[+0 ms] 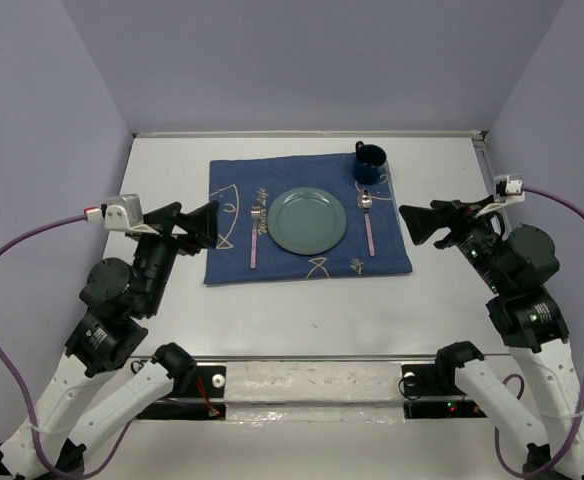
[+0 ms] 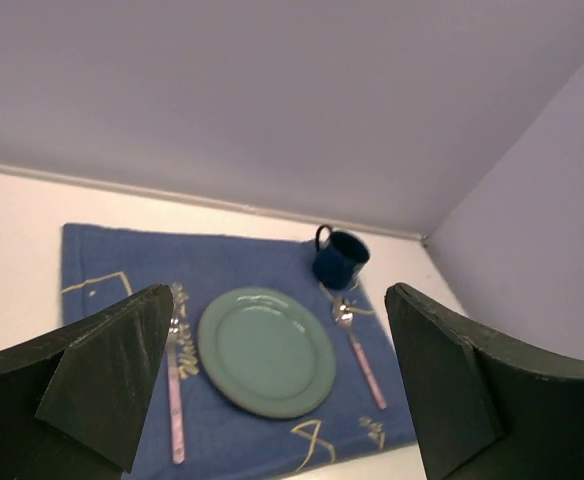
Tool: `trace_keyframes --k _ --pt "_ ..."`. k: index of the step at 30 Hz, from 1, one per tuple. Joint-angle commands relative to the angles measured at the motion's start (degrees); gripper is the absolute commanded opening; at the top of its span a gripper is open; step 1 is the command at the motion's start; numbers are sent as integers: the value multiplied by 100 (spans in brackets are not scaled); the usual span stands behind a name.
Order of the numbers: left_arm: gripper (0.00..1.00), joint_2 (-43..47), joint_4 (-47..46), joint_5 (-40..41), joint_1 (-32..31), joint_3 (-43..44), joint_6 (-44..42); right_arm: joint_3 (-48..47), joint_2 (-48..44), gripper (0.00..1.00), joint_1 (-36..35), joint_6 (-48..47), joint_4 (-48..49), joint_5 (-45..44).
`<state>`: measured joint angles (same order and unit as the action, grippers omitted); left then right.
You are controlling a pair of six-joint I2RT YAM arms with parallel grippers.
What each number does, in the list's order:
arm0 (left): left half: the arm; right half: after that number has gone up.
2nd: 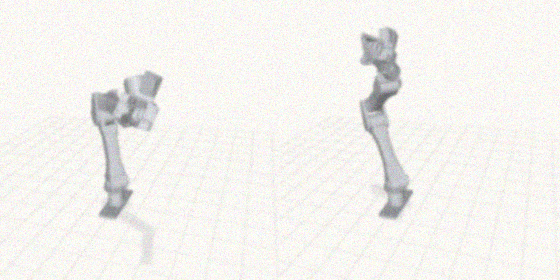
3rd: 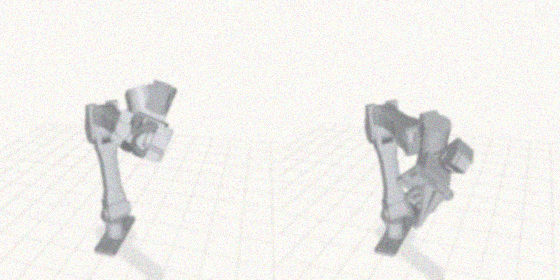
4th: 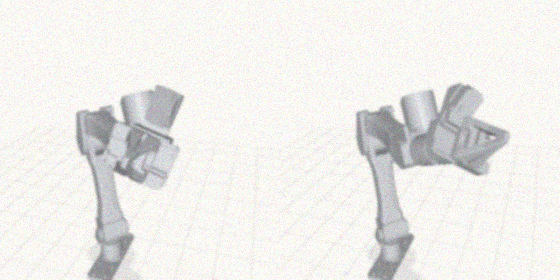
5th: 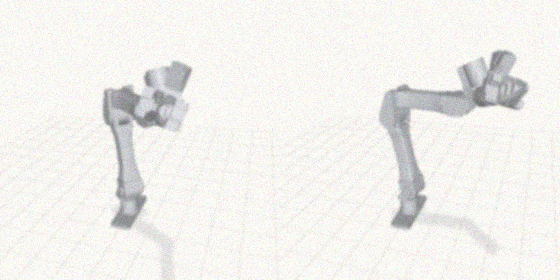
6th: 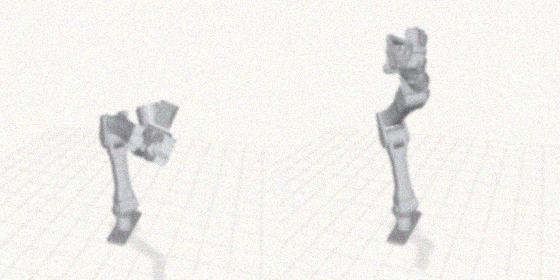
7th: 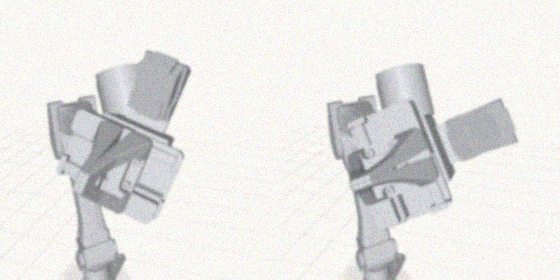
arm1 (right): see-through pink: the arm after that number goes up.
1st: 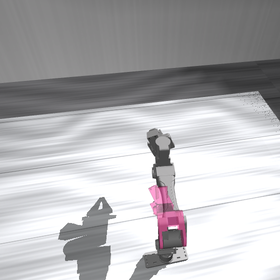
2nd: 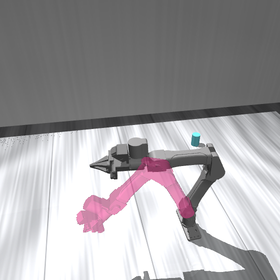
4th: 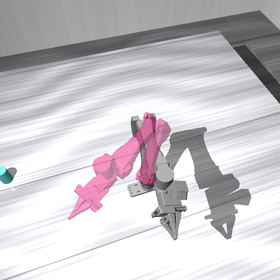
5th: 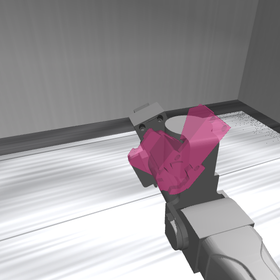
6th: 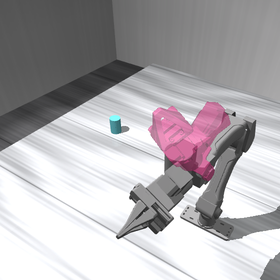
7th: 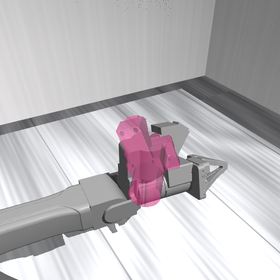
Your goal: Set the dinner table for one person
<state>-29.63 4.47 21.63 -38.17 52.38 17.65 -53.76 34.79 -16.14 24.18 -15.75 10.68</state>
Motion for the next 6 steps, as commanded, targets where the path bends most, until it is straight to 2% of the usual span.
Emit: trace_keyframes --k 1,6 --pt "99 396 441 114 -6 -429 -315 190 -419 100 23 -89 379 -329" --pt "99 449 318 26 -6 -764 -271 331 -315 100 23 -2 415 -339"
